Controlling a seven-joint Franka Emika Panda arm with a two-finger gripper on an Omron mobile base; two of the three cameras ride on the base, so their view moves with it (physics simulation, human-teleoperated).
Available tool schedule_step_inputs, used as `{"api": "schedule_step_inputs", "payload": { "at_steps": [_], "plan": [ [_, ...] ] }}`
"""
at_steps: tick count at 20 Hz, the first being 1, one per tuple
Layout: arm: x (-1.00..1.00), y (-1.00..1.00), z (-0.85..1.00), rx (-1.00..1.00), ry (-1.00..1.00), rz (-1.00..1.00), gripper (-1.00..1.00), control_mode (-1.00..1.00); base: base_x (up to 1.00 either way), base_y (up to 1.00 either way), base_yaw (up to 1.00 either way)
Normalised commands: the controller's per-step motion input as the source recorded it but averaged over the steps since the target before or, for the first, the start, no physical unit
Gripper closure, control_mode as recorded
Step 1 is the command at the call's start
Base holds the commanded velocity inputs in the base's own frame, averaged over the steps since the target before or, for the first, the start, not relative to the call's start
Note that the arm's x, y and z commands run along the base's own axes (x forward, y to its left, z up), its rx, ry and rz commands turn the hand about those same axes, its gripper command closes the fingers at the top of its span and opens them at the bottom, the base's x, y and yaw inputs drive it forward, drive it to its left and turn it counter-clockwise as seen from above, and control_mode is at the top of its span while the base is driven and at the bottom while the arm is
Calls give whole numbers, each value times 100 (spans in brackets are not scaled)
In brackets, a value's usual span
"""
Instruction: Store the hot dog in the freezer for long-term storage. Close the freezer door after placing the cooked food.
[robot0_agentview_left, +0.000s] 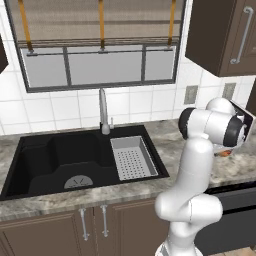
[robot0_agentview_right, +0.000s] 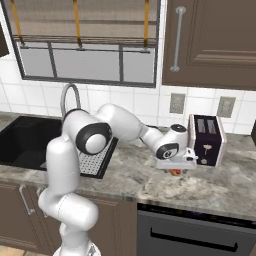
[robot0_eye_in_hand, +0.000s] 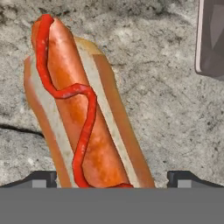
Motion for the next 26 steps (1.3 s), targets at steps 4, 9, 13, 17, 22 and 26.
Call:
{"api": "schedule_step_inputs", "payload": {
  "at_steps": [4, 9, 13, 17, 22, 26],
  "plan": [
    [0, 42, -6, 0, 0, 0, -100, -100, 0, 0, 0],
    [0, 46, -3, 0, 0, 0, -100, -100, 0, 0, 0],
    [0, 40, -4, 0, 0, 0, 100, -100, 0, 0, 0],
    [0, 23, -4, 0, 0, 0, 100, -100, 0, 0, 0],
    [0, 4, 0, 0, 0, 0, 100, -100, 0, 0, 0],
    [-10, 14, 0, 0, 0, -4, 100, -100, 0, 0, 0]
  ]
}}
